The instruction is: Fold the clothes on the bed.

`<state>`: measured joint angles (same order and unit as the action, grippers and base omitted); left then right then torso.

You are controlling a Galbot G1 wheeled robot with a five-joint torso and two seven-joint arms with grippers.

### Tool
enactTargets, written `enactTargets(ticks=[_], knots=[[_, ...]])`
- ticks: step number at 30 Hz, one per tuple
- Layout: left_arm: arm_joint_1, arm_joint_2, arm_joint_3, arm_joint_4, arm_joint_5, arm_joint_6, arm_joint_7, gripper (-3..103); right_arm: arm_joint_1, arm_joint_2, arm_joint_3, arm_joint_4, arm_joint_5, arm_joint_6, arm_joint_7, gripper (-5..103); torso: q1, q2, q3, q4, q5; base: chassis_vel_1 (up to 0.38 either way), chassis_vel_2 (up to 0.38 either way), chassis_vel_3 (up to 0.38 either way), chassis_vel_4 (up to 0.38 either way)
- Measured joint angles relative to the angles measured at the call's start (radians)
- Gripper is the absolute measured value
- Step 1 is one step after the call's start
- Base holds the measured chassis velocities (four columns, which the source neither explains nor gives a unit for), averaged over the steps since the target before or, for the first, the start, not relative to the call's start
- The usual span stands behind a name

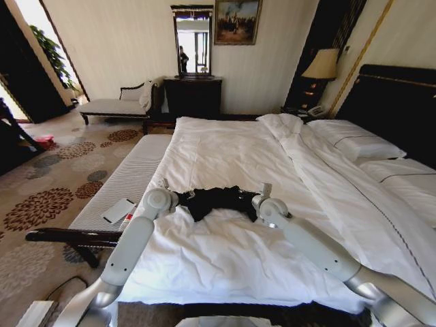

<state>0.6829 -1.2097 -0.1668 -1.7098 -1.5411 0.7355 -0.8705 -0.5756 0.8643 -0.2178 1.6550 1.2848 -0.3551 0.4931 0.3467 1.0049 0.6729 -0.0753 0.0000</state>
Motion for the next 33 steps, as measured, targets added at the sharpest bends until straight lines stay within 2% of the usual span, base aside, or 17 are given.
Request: enactTargets(ticks=[4,6,10,17,23,26,30,33], knots=[[0.003,0.008,-0.011,-0.02,-0.004,0.0,0.002,19,-0.003,-0.002,0.002,0.0,-0.004,0.001,0.0,0,0.0,0.0,0.0,0.0,0.0,0.0,0.0,0.0,0.0],[0.005,0.012,-0.013,-0.024,-0.005,0.0,0.003,19,-0.003,-0.002,0.002,0.0,-0.004,0.001,0.0,0,0.0,0.0,0.0,0.0,0.0,0.0,0.0,0.0,0.0],[0.017,0.023,-0.022,-0.039,-0.007,0.0,0.007,2,-0.004,-0.003,0.004,0.005,-0.006,0.004,-0.001,0,0.0,0.0,0.0,0.0001,0.0,0.0,0.0,0.0,0.0],[0.044,0.037,-0.037,-0.064,-0.004,0.0,0.019,0,-0.014,-0.008,0.013,0.018,-0.007,0.013,-0.001,0,0.0,0.0,0.0,0.0001,0.0,0.0,0.0,0.0,0.0],[0.06,0.061,-0.091,-0.129,0.023,0.0,0.048,0,-0.041,-0.012,0.076,0.052,-0.015,0.083,-0.018,0,0.0,0.0,0.0,0.0,0.0,0.0,0.0,0.0,0.0],[0.061,0.081,-0.126,-0.178,0.024,0.0,0.058,0,-0.049,-0.02,0.123,0.069,-0.011,0.122,-0.054,0,0.0,0.0,0.0,0.0,-0.0002,0.0,0.0,0.0,0.0],[0.065,0.14,-0.213,-0.282,0.023,0.0,0.082,0,-0.072,-0.059,0.212,0.098,-0.001,0.212,-0.184,0,0.0,0.0,0.0,0.0,0.0,0.0,0.0,0.0,0.0],[0.074,0.174,-0.258,-0.326,0.021,0.0,0.09,0,-0.095,-0.079,0.253,0.13,0.01,0.244,-0.222,0,0.0,0.0,0.0,-0.0001,-0.0001,0.0,0.0,0.0,0.0]])
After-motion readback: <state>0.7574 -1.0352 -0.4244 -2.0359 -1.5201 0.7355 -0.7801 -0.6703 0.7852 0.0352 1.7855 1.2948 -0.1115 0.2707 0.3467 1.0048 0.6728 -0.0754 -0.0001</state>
